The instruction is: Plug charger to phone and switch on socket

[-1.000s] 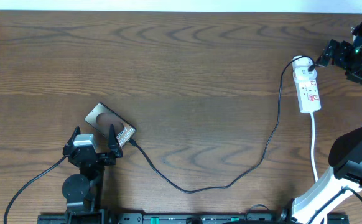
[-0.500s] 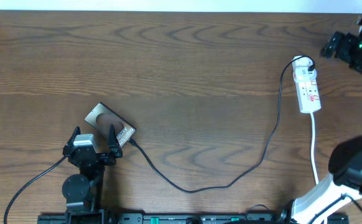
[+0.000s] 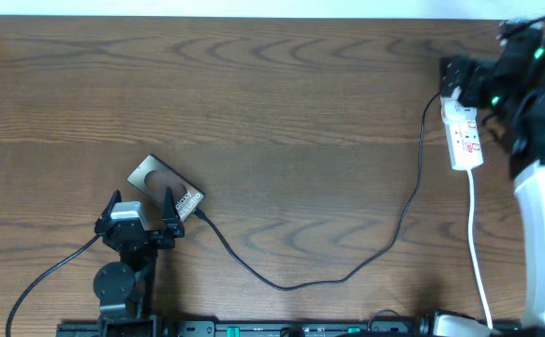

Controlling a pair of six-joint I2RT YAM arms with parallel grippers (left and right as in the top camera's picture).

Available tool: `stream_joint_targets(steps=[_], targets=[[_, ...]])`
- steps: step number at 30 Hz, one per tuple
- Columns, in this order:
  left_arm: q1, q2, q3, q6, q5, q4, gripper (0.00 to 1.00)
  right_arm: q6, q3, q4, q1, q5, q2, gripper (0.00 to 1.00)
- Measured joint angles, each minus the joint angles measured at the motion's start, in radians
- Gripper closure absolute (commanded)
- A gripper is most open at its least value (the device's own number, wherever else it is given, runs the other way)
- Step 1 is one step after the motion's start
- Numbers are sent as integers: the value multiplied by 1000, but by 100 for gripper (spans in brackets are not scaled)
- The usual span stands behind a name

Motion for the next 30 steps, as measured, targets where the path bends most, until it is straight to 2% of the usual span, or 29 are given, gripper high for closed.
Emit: stream_joint_targets(steps=[8, 14, 23, 30], targets=[[0, 0, 0, 0, 0, 0, 10, 0, -367, 409, 61, -1, -238, 1], [0, 0, 0, 0, 1, 0, 10, 1, -599, 648, 80, -1, -425, 1], [0, 0, 0, 0, 1, 0, 9, 1, -903, 865, 101, 28, -683, 1], [0, 0, 1, 0, 3, 0, 9, 1, -1108, 889, 101, 56, -962, 1]])
